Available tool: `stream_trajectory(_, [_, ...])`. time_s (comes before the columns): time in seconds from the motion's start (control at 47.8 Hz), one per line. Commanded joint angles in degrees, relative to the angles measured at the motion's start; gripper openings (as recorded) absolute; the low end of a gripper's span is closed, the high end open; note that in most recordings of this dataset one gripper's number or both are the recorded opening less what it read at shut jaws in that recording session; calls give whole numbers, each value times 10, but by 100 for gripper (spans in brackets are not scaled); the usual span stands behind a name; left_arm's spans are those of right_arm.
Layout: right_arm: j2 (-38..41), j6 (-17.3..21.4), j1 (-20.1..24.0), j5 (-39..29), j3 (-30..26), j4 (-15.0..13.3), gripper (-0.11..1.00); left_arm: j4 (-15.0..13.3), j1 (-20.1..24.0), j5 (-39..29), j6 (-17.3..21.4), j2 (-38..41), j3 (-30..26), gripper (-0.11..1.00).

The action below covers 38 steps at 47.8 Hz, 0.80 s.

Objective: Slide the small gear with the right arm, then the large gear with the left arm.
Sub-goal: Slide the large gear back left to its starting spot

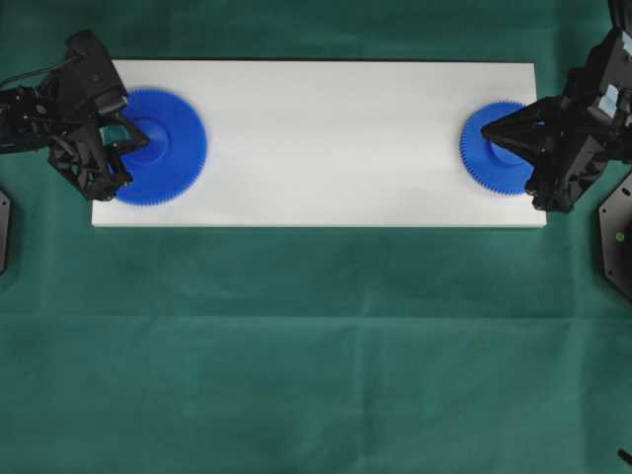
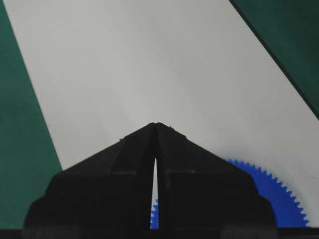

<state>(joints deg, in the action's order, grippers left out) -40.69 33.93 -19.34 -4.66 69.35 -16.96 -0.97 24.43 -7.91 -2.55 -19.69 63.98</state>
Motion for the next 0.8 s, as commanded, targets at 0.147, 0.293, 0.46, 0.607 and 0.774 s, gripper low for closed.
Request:
stream_trajectory(0.147, [0,0,2,5,-9,1,50,0,0,2,11,-45,-29,0])
stream_trajectory(0.293, [-1,0,4,5,-9,1,50,0,-8,5,28,-75,-38,0])
stream_trajectory(0.46, [-3,0,7,4,-8,1,50,0,-25,14,37,-113,-47,0])
stream_trajectory(0.607, [-4,0,7,5,-5,1,50,0,-33,25,40,-146,-46,0])
stream_trajectory(0.774, [-4,0,8,5,-4,1,50,0,-35,26,39,-169,-40,0])
